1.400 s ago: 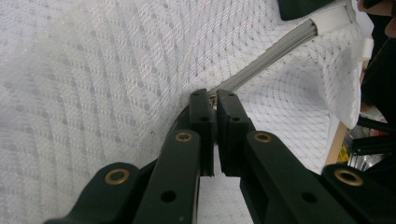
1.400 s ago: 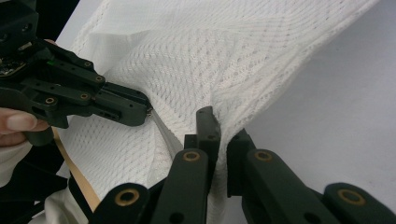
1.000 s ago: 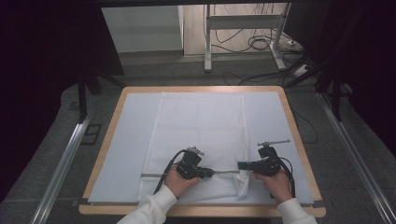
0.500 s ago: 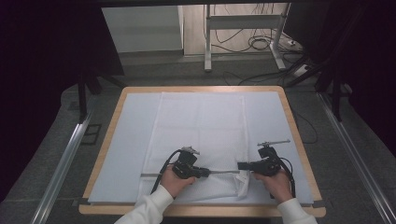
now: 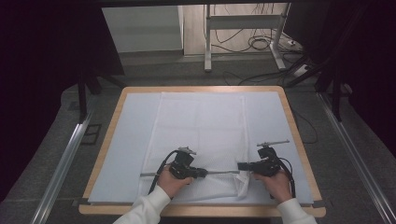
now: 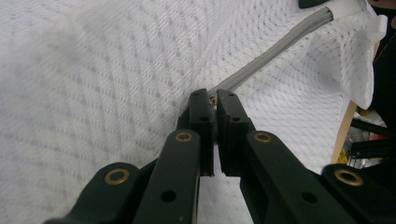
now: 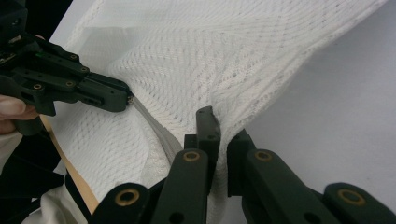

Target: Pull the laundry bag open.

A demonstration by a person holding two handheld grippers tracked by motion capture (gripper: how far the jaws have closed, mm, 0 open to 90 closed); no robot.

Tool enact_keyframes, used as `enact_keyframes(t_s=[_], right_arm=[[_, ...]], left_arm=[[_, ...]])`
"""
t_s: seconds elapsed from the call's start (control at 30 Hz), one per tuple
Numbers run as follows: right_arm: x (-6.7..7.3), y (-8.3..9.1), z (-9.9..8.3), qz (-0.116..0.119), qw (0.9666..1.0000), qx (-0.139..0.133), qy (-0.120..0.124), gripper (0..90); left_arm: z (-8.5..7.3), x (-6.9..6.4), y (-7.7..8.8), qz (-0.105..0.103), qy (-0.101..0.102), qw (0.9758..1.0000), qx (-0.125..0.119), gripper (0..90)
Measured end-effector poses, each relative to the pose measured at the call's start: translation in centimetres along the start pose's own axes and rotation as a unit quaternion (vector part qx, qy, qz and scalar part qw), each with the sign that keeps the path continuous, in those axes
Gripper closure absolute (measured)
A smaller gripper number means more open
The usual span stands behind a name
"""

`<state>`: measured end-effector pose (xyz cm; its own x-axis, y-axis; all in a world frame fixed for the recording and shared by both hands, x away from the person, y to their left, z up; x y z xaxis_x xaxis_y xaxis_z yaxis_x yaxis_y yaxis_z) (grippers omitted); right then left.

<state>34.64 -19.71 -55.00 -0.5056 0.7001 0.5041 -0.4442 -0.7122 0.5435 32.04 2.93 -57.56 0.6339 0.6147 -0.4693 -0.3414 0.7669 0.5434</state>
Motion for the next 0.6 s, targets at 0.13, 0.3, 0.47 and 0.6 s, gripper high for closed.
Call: enact_keyframes(t_s=[0.13,0.3,0.47,0.6], right_arm=[[-0.1,0.1,0.1,-0.001,1.0,-0.001,0.0,87.8],[-0.2,0.1,0.1,-0.001,1.0,-0.003,-0.001,87.7],[-0.2,0.1,0.1,-0.002,1.0,-0.003,0.0,87.7],[-0.2,0.1,0.1,-0.002,1.0,-0.003,0.0,87.7]], left_arm=[[-0.1,0.3,0.4,0.002,0.003,1.0,-0.001,86.7],[-0.2,0.6,0.8,0.005,0.007,1.0,-0.003,86.7],[-0.4,0.8,1.0,0.005,0.01,0.9999,-0.004,86.7],[-0.4,1.0,1.2,0.007,0.008,0.9999,-0.003,86.7]])
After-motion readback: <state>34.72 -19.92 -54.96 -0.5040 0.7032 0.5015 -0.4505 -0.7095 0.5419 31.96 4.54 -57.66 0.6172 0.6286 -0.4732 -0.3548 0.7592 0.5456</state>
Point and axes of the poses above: each handheld gripper's, and its own axes: y roughly backward along the jaws, z roughly out of its top, x roughly to its left, the point moved 6 cm from there along -y, roughly forward along the jaws, and after that the axes turned 13 degrees about -x, right-handed, at the moved point
